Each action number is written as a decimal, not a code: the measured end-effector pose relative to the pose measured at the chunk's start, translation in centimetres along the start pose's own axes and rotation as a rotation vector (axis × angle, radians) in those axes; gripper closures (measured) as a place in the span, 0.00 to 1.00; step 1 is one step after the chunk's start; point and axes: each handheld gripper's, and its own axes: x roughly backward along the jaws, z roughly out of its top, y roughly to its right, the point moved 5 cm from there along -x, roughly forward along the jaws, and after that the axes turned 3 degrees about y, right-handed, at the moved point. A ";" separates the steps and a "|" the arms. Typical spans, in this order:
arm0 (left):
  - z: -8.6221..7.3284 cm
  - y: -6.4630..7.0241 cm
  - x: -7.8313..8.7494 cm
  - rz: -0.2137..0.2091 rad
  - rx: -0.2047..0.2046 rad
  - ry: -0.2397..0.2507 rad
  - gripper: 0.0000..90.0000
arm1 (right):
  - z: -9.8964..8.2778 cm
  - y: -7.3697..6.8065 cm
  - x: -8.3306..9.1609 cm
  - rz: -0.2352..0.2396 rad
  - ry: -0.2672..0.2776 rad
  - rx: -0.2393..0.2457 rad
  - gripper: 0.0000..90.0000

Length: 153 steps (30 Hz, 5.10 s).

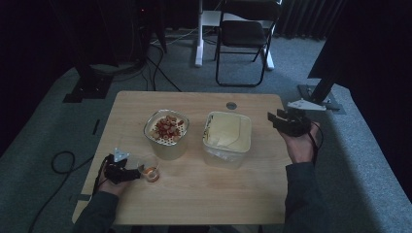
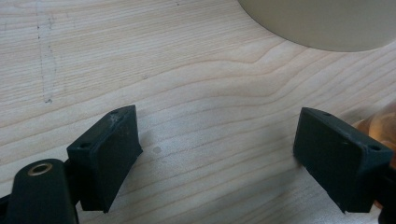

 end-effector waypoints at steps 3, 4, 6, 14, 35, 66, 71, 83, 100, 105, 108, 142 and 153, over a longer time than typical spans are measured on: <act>0.0 0.0 0.0 0.001 0.001 0.000 0.16 | -1.7 0.8 -0.6 -0.024 -0.031 -0.030 0.57; 0.0 0.0 0.0 0.001 0.000 0.001 0.16 | -2.1 0.9 -0.7 -0.024 -0.036 -0.035 0.56; 0.0 0.0 0.0 0.001 0.001 0.001 0.16 | -3.0 1.1 -0.8 -0.025 -0.045 -0.037 0.55; -0.1 0.0 0.1 0.004 0.002 -0.002 0.16 | -6.3 1.9 -0.8 -0.058 -0.084 -0.048 0.47; -1.0 0.6 4.5 -0.067 0.061 0.049 0.23 | -15.0 3.6 -0.4 -0.096 -0.176 -0.082 0.43; 2.6 6.2 3.8 -0.275 -0.065 0.222 0.30 | -17.7 4.4 -0.3 -0.106 -0.211 -0.133 0.42; 3.1 5.6 3.7 -0.235 -0.069 0.228 0.32 | -17.8 4.2 -0.4 -0.101 -0.219 -0.117 0.42; 6.1 1.6 4.4 -0.146 -0.019 0.304 0.34 | -18.9 2.9 -1.9 -0.087 -0.252 -0.070 0.43; 13.1 -5.3 2.8 0.043 -0.047 0.322 0.36 | -20.8 2.2 -2.9 -0.083 -0.220 -0.043 0.45; 14.9 -6.3 2.6 0.091 -0.078 0.320 0.36 | -21.0 2.1 -2.7 -0.086 -0.202 -0.044 0.43; 15.9 -6.4 2.3 0.129 -0.118 0.311 0.36 | -21.1 2.1 -2.6 -0.087 -0.203 -0.043 0.43; 24.6 -1.2 5.6 0.132 -0.335 0.369 0.37 | -20.9 2.0 -3.0 -0.061 -0.207 -0.028 0.39; 25.4 0.9 6.1 0.244 -0.548 0.304 0.37 | -20.9 2.0 -3.0 -0.061 -0.207 -0.028 0.38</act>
